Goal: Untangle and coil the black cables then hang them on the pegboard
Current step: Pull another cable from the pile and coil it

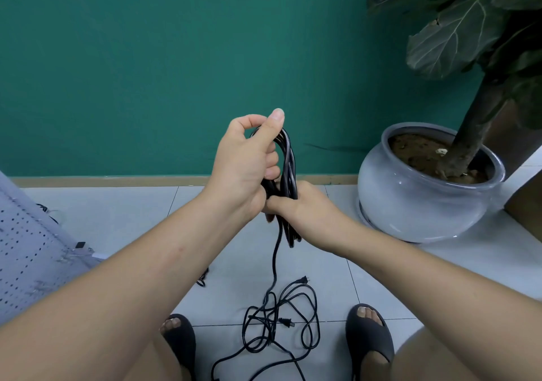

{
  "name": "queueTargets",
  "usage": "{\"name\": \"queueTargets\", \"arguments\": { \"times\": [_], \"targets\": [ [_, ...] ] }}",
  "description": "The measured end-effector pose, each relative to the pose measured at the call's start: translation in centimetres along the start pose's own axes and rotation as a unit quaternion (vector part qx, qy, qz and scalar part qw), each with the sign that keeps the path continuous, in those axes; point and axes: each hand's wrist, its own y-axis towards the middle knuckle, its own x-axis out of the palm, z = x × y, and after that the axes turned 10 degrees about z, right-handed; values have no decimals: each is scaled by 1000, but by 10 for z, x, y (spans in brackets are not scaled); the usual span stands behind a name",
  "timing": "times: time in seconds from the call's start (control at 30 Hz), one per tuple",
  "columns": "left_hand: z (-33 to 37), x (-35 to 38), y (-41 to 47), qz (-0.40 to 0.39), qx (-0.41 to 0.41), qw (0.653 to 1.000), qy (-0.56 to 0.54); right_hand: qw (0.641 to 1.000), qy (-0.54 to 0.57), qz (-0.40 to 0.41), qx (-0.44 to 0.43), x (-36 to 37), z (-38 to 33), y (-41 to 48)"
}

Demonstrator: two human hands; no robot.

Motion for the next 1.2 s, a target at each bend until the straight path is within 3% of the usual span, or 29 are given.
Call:
{"name": "queueTargets", "arguments": {
  "times": [0.2,0.47,0.53,0.67,0.97,1.2],
  "targets": [
    [3,0,8,-30,0,999,29,998,60,-23,18,-4,-3,-4],
    [-4,-4,8,-83,-14,994,70,993,112,46,-6,-23,-1,1],
    [-16,-5,5,-117,-13,985,127,986,144,73,-30,-32,-2,4],
    [-46,-4,-9,-202,-10,935,292,970,203,125,-55,-49,-9,7],
    [-106,-10,-39,-277,-79,892,349,931,234,278,-39,-70,-8,14],
    [-106,-13,-54,-344,3,772,535,931,115,340,-67,-75,5,19]
  ]
}}
